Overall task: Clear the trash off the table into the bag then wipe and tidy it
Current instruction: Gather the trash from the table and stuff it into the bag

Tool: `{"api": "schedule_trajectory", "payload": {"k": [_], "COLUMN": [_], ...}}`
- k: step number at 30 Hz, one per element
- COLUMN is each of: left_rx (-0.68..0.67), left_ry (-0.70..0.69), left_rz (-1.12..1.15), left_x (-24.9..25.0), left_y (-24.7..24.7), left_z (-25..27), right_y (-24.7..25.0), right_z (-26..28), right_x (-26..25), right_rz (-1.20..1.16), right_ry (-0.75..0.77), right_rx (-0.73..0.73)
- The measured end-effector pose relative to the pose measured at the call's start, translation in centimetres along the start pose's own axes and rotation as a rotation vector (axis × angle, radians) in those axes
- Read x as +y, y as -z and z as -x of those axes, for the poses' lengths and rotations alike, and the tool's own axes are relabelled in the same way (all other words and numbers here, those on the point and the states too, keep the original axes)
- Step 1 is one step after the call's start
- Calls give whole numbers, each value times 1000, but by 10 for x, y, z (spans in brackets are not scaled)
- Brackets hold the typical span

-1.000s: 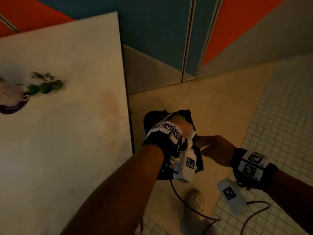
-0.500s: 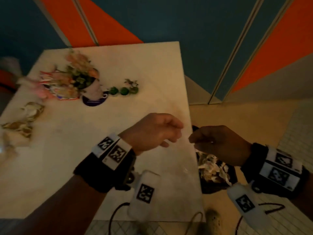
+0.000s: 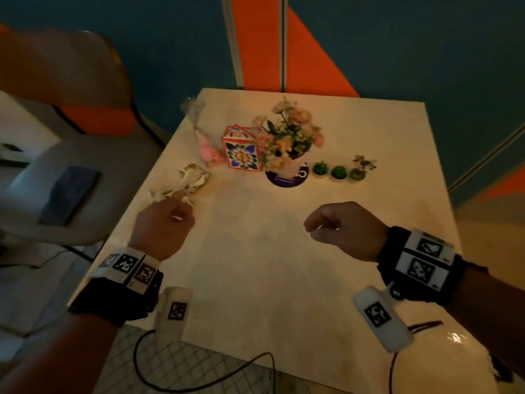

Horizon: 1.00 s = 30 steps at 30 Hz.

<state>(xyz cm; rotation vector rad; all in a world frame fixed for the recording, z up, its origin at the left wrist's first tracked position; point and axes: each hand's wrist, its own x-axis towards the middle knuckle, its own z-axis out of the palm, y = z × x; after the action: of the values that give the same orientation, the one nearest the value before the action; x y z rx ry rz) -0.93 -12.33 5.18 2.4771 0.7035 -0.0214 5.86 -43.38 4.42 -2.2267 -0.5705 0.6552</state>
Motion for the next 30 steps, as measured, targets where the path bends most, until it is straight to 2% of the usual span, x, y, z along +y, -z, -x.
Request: {"api": "schedule_trajectory", "payload": {"k": [3,7,9,12,20,27,30], "left_rx": [120,235,193,56,-122,-108,-35], "left_ry": [63,140,198,270,429,419,361], "left_rz": [-29,75,39,-27,-127,-252,-244], "left_x": [-45,-88,-96,-101,-67,-66,-74], "left_y": [9,1,-2,-11,-31,-53,-59], "left_z": [-25,-54,-65,-81,-113,-127,-119], "right_y": [-16,-37,-46,-60,-88,-109,-118], "right_z": [-30,-65,-81,-101,-157,-188,-193], "right_x": [-18,-33,-39,-46,-60,-61,-56], "right_rz": [2,3,8,21,212,397,461], "right_ry": [-14,-31,-53,-83,-111,-88,-121], "right_rx": [-10,-52,-52,-44,-91,-160,-218]}}
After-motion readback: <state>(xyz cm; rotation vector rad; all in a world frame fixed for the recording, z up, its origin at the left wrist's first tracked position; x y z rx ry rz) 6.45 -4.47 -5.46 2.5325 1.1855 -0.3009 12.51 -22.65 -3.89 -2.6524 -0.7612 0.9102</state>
